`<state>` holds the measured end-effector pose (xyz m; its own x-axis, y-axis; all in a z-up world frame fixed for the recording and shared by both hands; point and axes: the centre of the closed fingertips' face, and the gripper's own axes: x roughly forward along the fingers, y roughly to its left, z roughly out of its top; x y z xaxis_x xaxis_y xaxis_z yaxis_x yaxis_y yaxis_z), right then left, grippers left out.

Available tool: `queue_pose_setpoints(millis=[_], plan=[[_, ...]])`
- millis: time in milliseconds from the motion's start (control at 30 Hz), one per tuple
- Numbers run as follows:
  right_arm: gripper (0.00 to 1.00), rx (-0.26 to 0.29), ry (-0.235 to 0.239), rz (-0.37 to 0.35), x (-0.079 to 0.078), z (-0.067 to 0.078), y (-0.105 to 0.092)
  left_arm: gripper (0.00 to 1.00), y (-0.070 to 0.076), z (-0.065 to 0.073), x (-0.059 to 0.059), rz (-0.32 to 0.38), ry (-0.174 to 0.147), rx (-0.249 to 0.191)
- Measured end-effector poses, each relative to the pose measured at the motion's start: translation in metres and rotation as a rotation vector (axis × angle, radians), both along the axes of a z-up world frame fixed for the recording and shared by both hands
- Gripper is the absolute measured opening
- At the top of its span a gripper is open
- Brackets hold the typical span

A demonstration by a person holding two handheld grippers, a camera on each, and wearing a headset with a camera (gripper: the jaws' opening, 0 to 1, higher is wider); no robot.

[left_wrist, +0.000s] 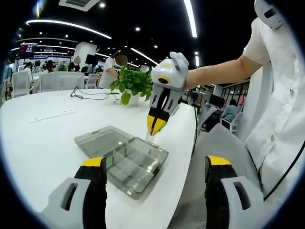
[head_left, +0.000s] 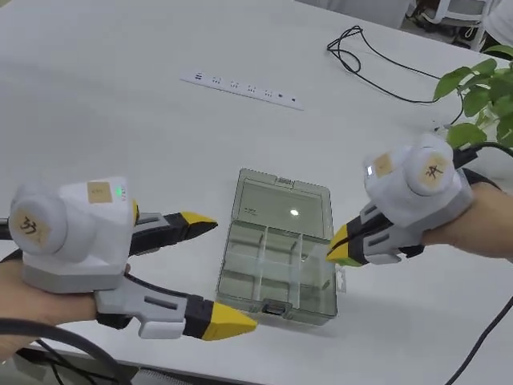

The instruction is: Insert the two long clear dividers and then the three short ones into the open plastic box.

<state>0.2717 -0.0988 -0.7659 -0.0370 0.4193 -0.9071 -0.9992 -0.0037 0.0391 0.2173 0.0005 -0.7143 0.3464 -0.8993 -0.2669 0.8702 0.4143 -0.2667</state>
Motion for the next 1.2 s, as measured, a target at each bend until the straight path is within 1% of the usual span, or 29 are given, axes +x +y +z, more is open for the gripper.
queue_pose_setpoints(millis=[100, 367, 467, 667, 767, 867, 1200], plan=[[0.02, -0.007, 0.0, 0.005, 0.001, -0.001, -0.001, 0.88, 0.0, -0.001, 0.001, 0.006, 0.005, -0.004], [0.02, -0.009, 0.009, -0.001, 0.001, -0.005, -0.001, 0.86, -0.002, -0.001, 0.0, 0.003, 0.011, -0.011], [0.02, -0.011, 0.011, -0.005, 0.001, -0.006, -0.002, 0.85, -0.003, -0.001, -0.001, 0.0, 0.009, -0.012], [0.02, -0.024, 0.011, 0.004, 0.0, -0.011, -0.001, 0.85, -0.004, 0.0, -0.001, 0.004, 0.006, -0.017], [0.02, -0.028, 0.022, 0.001, 0.001, -0.016, -0.001, 0.85, -0.004, 0.0, -0.001, 0.005, 0.009, -0.016], [0.02, -0.018, 0.048, -0.014, 0.001, -0.021, -0.002, 0.85, -0.004, 0.0, -0.002, 0.003, 0.008, -0.015], [0.02, -0.001, 0.038, 0.002, -0.001, -0.029, -0.002, 0.84, -0.003, 0.002, -0.004, 0.015, 0.009, -0.025]])
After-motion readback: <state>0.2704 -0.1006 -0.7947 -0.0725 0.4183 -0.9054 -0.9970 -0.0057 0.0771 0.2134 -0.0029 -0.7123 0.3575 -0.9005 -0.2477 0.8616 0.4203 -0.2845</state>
